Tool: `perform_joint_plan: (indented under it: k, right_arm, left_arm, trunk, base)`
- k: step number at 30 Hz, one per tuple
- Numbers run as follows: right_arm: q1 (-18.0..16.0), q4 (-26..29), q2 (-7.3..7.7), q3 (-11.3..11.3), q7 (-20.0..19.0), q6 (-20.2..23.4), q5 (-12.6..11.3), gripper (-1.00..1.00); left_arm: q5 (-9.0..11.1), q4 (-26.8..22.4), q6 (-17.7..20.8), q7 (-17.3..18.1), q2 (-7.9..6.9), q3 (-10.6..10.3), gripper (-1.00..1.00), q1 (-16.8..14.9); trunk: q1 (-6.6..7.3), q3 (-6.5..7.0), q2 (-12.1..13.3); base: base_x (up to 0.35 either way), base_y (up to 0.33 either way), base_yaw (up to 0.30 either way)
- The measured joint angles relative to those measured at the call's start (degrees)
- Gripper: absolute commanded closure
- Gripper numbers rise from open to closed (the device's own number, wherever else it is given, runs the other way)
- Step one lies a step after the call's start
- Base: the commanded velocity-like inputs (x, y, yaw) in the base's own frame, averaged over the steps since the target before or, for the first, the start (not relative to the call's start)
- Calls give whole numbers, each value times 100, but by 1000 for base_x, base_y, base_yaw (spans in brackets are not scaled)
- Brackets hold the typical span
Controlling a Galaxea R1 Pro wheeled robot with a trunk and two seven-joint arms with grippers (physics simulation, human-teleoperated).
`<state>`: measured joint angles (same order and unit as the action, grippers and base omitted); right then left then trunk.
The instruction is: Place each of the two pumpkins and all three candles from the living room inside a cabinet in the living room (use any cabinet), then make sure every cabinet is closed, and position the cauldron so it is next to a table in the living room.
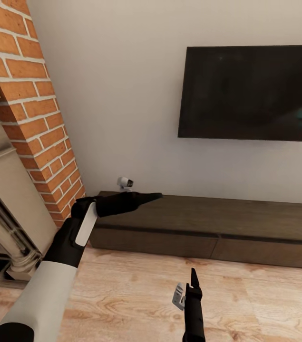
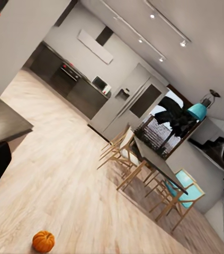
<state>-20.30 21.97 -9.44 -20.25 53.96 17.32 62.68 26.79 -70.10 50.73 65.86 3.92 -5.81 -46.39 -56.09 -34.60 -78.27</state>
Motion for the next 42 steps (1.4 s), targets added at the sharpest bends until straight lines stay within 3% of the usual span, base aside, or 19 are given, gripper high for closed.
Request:
perform_joint_plan:
  k: [3,20,25,34,42]
  right_arm:
    - [0,0,3,1,-3,0,2,-100]
    - [0,-9,12,-1,0,0,5,-100]
    - [0,-9,12,-4,0,-1,7,-100]
    - [0,-9,12,-5,1,-2,7,-100]
    - [0,0,12,-5,9,-1,7,-100]
  left_arm:
    - [6,-4,13,-21,35,-22,-100,-1]
    - [27,239,-19,7,56,-41,-100,-1]
    - [38,244,-345,26,64,-45,-100,-1]
    - [45,292,-513,386,79,-52,-100,-1]
    - [45,311,-484,386,123,-44,-100,-1]
  trunk:
    - [0,0,0]
    - [-373,-305,-680]
    - [-483,-394,-881]
    - [-680,-556,-1242]
    - [-856,-700,-1563]
  base:
    - [0,0,0]
    - [0,0,0]
    - [0,0,0]
    - [0,0,0]
    - [0,0,0]
